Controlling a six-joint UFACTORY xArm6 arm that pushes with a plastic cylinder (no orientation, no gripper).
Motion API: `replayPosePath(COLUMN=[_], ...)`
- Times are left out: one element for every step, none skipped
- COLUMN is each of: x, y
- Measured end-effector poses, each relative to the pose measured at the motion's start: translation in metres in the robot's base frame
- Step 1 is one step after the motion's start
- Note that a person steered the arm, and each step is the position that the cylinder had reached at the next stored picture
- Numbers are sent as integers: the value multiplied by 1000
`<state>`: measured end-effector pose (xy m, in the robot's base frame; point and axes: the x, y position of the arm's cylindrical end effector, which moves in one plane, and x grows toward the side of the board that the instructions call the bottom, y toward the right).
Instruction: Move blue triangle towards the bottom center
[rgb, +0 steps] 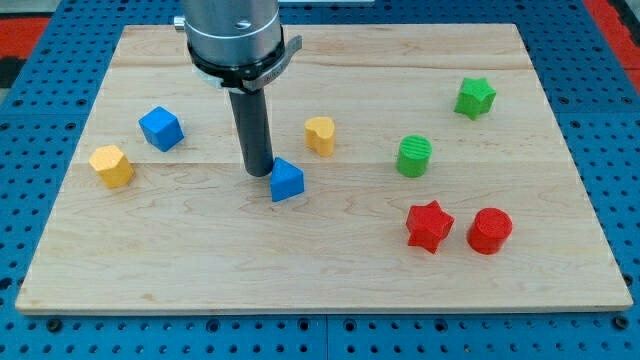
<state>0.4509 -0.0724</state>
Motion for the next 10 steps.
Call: replayPosePath(x=[0, 0, 0, 6, 25, 39, 19, 11, 12, 21], y=[0, 4, 17, 29, 30, 30, 30, 35, 51, 59])
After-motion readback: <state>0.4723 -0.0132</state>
